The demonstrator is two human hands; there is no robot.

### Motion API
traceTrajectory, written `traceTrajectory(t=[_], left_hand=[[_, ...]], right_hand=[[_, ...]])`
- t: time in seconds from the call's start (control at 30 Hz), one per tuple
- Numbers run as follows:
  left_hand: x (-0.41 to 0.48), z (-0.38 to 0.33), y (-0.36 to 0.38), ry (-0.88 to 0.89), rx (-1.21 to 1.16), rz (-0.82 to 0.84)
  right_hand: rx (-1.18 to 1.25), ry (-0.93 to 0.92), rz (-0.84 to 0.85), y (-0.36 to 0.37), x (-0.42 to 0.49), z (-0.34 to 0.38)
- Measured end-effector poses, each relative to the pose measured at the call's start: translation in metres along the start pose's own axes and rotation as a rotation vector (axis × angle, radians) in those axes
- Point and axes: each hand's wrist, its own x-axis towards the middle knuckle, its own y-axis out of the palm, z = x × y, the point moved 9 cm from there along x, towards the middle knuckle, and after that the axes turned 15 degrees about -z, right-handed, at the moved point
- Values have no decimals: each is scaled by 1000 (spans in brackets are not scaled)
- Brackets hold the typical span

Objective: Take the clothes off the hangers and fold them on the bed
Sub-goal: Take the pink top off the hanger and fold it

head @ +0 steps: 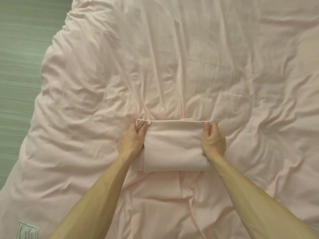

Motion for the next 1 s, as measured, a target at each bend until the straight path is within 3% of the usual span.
traceTrajectory(t=[0.07, 0.13, 0.23, 0.3, 0.33, 0.43, 0.6, 0.83, 0.93, 1.0], left_hand=[[-1, 3, -5, -105, -31, -22], [-9, -3, -22, -125, -80, -171], [-47, -51, -39, 281, -51, -401], [-78, -77, -10, 536, 31, -280], [-89, -79, 11, 583, 83, -167], [-89, -55, 51, 575, 240, 15], [-67, -27, 57, 541, 371, -21], [-58, -1, 52, 444, 354, -66], [-57, 9, 37, 318, 328, -110], [-59, 11, 14, 159, 240, -194]], right_hand=[[14, 23, -25, 0, 2, 0], [70, -67, -147, -15, -2, 8], [41, -449, -326, -36, -36, 39], [17, -635, -246, -23, -66, 54], [-29, -673, -157, -11, -78, 56], [-256, -671, 85, 27, -89, 42], [-390, -713, 194, 53, -71, 28], [-543, -395, 312, 42, -34, -23], [-534, -402, 269, 24, -29, -15], [-393, -352, 82, -2, -27, 0]])
